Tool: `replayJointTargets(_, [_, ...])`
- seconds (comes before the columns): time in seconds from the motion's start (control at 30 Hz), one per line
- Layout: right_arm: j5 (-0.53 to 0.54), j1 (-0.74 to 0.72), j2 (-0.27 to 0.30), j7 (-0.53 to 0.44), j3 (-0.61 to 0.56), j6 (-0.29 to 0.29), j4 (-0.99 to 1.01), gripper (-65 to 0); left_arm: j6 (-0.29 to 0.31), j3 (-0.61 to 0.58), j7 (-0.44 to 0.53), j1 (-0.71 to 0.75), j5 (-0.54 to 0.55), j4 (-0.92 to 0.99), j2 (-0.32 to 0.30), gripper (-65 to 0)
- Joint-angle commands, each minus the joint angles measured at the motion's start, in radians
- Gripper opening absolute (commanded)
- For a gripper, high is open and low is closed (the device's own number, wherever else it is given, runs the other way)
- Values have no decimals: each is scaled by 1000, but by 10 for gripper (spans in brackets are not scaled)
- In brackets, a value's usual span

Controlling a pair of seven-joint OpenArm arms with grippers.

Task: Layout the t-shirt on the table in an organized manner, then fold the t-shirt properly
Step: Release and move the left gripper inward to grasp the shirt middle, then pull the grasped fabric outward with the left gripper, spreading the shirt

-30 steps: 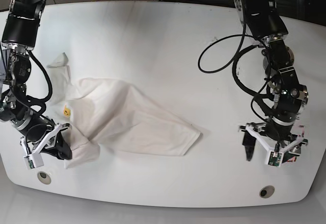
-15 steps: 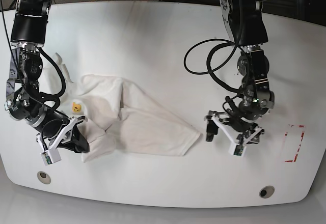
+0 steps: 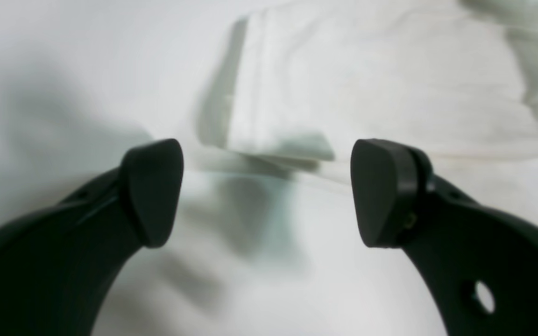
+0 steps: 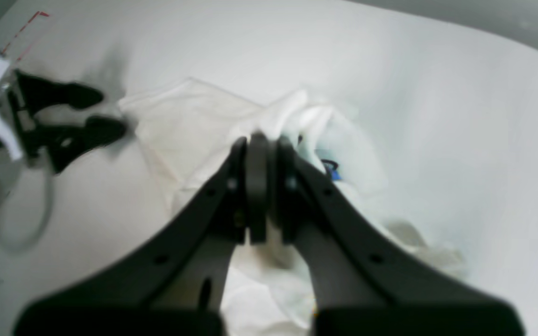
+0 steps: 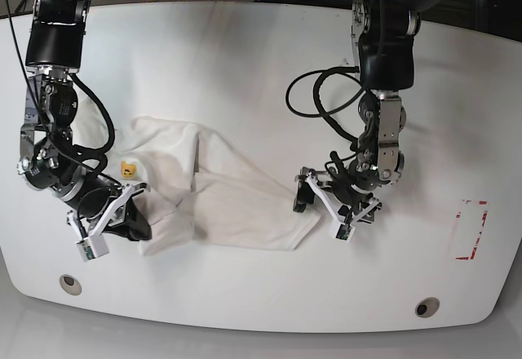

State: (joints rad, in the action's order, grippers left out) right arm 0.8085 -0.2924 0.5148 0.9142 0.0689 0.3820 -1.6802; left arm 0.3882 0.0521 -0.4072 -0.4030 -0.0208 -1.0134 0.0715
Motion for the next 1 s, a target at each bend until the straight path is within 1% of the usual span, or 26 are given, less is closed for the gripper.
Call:
replayJointTargets(0.0, [16,-21,12,-33,6,4,-28,-650,-34,-2,69,-52,15,40,4,-127])
replayJointTargets(0.07, [16,-21,11,-33,-13,4,-30,-650,-44,-10,101,-61,15,66,4,-127])
replayJointTargets(0.17, [15,-20,9,-33,-36,4,-47,-650,-44,-44,116,-64,15,97,3,-127])
replayJointTargets(0.4, [15,6,9,-33,-47,4,-56,-650,-42,-85,118,-87,17,133,1,-127])
replayJointTargets(0.6, [15,8,-3,-33,-48,4,-56,-650,-42,-97,120,-132,18,199,4,-127])
replayJointTargets(0.77, [15,9,-6,-33,-47,4,-65,-650,-42,-99,132,-139,18,221,6,-134])
replayJointTargets(0.8, [15,9,-6,-33,-47,4,-65,-650,-44,-99,139,-139,18,222,7,-143])
replayJointTargets(0.9, [15,9,-8,-33,-47,4,-65,-650,-45,-99,156,-139,15,229,15,-228])
replayJointTargets(0.97, [15,9,-8,-33,-47,4,-65,-650,-45,-99,155,-139,15,232,17,-330])
